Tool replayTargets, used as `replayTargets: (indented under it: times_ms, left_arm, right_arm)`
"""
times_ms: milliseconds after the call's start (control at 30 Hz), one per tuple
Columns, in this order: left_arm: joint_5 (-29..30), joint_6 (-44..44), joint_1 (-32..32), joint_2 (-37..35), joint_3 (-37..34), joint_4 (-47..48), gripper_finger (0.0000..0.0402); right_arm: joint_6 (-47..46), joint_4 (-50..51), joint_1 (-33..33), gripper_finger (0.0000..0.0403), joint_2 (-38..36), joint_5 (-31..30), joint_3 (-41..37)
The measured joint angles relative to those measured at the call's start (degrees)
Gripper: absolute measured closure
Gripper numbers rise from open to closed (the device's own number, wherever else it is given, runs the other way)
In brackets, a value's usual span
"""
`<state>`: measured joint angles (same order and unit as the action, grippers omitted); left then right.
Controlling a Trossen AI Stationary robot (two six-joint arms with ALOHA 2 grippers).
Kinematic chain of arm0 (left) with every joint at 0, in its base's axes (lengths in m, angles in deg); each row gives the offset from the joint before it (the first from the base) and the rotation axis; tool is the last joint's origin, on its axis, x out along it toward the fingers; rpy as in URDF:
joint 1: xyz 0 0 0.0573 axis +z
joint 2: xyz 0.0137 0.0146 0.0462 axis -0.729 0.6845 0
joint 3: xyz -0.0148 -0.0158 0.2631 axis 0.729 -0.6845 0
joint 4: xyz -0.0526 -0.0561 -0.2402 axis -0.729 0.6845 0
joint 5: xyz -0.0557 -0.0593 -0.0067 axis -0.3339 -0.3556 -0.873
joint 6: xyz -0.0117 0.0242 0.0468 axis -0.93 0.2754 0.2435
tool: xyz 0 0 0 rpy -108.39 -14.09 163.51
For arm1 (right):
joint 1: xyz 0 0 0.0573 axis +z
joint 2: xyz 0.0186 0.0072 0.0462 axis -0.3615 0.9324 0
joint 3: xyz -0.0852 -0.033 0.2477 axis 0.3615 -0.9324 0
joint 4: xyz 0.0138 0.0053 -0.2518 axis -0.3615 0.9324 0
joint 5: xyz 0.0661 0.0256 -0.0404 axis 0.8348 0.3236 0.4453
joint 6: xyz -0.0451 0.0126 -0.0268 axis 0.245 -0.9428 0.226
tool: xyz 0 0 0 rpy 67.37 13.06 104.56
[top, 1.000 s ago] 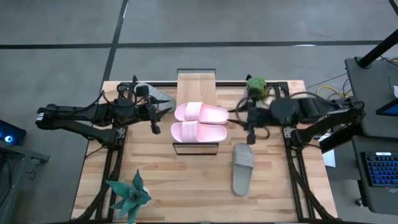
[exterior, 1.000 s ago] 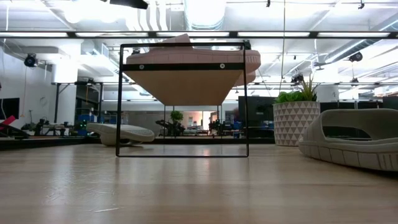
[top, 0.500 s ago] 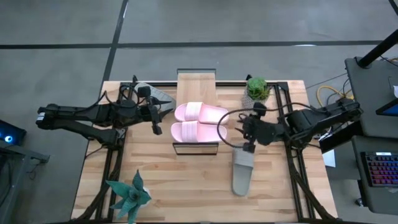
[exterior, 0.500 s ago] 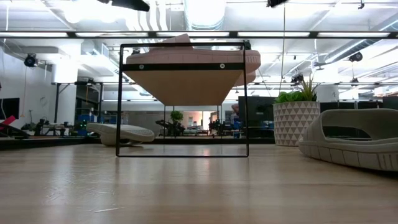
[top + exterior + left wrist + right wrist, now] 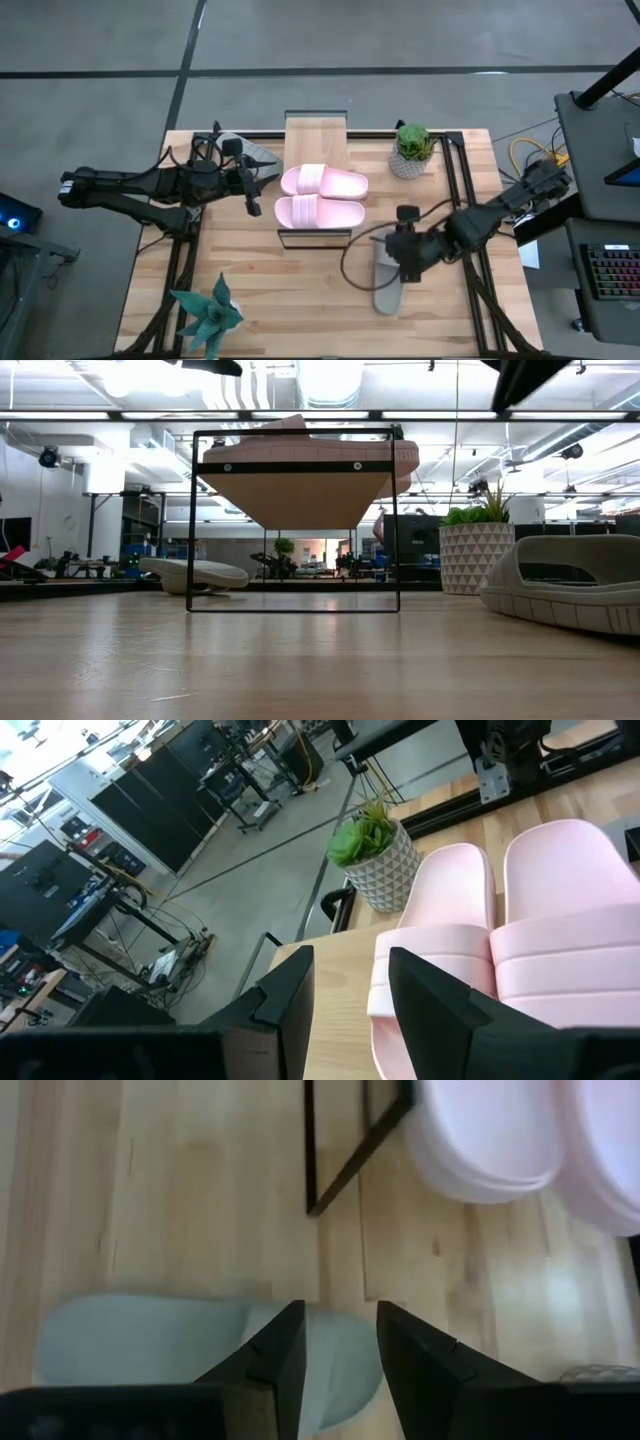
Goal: Pick and place slides into the shelf
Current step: Put the bottom gray slipper on the shelf
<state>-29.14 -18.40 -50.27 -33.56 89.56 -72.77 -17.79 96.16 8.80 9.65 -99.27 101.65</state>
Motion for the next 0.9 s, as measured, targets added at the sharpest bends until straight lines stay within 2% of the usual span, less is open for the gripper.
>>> replayTargets:
  times_ms: [267, 500, 667, 900]
  left_arm:
    - [0.0, 0.0, 0.0, 0.0, 0.0, 0.0, 0.0285]
    - [0.0, 0.0, 0.0, 0.0, 0.0, -0.4, 0.0285]
    - [0.0, 0.0, 0.0, 0.0, 0.0, -0.4, 0.0285]
    - [0.0, 0.0, 0.0, 0.0, 0.0, -0.5, 0.0285]
  right_arm:
    - [-8.0, 0.1, 2.7, 0.0286, 8.3, -1.9, 0.0]
    - [-10.6, 0.5, 4.2, 0.0229, 14.9, 1.7, 0.0]
    - [-12.4, 0.5, 5.8, 0.0182, 17.7, 1.4, 0.0]
    - [-15.4, 3.8, 6.6, 0.0161, 20.2, -0.1, -0.3]
